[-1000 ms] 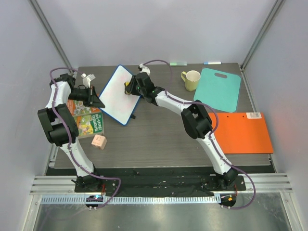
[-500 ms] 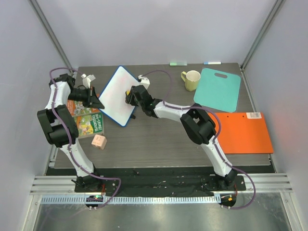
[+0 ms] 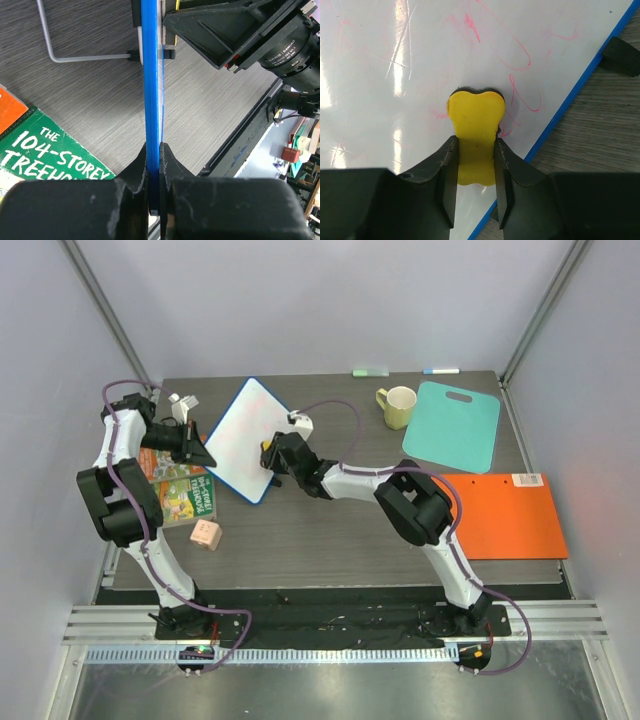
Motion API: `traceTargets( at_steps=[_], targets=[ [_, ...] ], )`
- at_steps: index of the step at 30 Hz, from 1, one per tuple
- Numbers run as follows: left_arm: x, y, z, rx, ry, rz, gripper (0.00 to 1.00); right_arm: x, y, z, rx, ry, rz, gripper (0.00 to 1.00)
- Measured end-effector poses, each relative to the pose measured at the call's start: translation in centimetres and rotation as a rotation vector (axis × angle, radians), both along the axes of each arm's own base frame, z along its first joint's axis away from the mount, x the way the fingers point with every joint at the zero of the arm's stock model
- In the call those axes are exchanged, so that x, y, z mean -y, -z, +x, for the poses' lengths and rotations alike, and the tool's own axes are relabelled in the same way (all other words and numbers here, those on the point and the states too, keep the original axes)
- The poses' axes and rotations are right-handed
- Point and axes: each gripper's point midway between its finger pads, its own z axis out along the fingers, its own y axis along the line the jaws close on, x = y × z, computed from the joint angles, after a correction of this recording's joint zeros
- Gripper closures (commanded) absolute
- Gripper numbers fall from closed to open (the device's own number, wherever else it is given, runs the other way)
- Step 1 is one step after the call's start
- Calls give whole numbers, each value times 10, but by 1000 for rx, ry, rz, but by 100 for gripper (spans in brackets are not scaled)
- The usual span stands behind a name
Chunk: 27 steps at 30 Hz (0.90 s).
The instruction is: Erase the whiteboard
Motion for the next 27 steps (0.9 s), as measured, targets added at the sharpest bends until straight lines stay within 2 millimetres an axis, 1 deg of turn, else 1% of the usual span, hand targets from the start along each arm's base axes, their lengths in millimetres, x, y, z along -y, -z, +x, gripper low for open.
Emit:
traceTargets(
  at_steps=[5, 10, 13, 17, 20, 25, 27],
  targets=[
    [0, 0, 0, -2, 0, 1, 100, -4, -3, -3, 16, -4, -22, 99],
    [-1, 1, -1, -3, 0, 5, 100, -15, -7, -15, 35, -25, -60, 99],
    [-2, 1, -1, -1, 0, 7, 100, -18, -8, -18, 45, -35, -65, 99],
    [-2, 1, -1, 6, 6, 8, 100, -17, -8, -17, 44, -25, -66, 99],
    [-2, 1, -1, 10, 10, 8, 100, -14, -7, -17, 31, -7, -31, 99],
    [-1, 1, 0, 13, 10, 6, 100, -10, -5, -12, -17, -11, 34, 99],
    [-1, 1, 0, 14, 9, 5, 100, -6, -6, -6, -35, -6, 43, 99]
  ],
)
